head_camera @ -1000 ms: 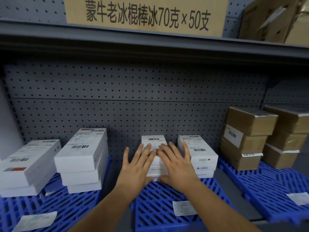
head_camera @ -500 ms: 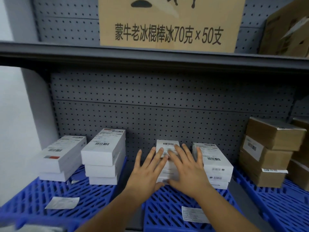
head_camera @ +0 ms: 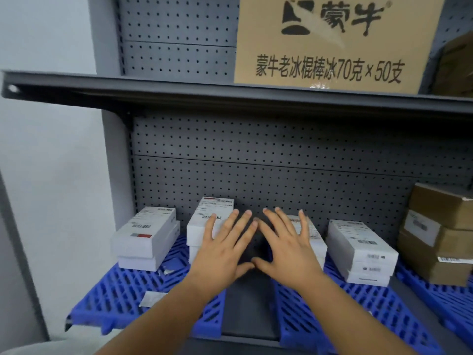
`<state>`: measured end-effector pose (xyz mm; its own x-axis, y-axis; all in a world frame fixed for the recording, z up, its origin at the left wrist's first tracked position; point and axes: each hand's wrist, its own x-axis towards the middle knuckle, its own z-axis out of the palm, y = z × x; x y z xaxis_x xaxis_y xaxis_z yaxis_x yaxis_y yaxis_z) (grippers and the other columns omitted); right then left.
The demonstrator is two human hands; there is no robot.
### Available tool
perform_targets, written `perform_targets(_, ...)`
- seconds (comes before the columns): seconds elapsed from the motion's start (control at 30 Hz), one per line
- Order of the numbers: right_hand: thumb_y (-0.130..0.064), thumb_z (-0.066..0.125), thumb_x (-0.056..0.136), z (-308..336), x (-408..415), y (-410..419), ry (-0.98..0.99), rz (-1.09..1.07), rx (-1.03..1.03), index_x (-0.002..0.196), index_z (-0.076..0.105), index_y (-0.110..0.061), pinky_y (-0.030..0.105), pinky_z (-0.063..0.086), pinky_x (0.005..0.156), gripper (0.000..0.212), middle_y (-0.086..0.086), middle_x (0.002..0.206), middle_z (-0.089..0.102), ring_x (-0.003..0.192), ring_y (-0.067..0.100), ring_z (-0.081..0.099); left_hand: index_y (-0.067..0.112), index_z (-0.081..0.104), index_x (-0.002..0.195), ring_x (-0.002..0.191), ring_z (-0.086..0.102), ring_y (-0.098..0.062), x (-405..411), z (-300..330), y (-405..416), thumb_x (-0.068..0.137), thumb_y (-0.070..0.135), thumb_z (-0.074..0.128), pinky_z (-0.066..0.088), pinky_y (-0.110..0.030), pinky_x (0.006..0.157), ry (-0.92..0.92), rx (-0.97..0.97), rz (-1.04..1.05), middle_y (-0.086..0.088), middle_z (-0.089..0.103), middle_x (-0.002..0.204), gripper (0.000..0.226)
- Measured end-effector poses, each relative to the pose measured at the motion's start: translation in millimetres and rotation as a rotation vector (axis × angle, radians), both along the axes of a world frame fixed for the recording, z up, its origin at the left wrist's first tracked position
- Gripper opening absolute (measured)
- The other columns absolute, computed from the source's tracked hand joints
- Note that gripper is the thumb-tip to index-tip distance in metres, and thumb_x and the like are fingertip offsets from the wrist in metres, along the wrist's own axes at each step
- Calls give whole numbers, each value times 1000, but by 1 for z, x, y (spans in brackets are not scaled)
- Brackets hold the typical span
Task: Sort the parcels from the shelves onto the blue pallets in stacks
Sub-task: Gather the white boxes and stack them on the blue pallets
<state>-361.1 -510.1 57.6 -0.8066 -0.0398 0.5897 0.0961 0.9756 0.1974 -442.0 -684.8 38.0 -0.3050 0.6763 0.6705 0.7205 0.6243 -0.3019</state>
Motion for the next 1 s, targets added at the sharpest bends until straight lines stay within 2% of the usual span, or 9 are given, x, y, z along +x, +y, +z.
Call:
perform_targets(0.2,-63,56,71,-8,-18,-58,30,9,-75,147,26,-34,58,3,114,86,-2,157,23,146,23,15,16,23,150,145,17,-29,-37,-9,-61,79,63,61,22,-64,108,32,27,-37,-7,15,159,94)
perform_targets(0.3,-62,61,73,-17,-26,-80,32,-8,-44,151,15,-36,59,3,114,94,0,161,11,148,25,6,14,21,150,146,14,-29,-52,-12,-80,77,64,63,19,-65,108,32,24,-22,-8,14,159,98)
perform_targets(0.43,-60,69,70,-27,-36,-91,-6,-80,21,153,15,-33,61,4,113,102,4,162,4,148,29,0,13,12,152,147,7,-28,-62,-18,-87,78,59,64,17,-66,109,12,-31,-15,-8,4,160,102)
perform_targets(0.6,-57,73,69,-31,-47,-90,9,-122,54,152,20,-30,63,11,112,102,4,161,12,147,31,12,13,5,152,147,7,-24,-76,-23,-83,75,56,70,16,-66,110,-31,-57,-2,-6,2,161,110)
perform_targets(1.0,-62,77,62,-28,-68,-63,28,-75,108,150,23,-32,65,12,109,108,0,156,30,143,31,25,13,13,151,147,8,-24,-91,-23,-72,71,52,75,17,-63,110,-25,-68,6,-6,6,160,108)
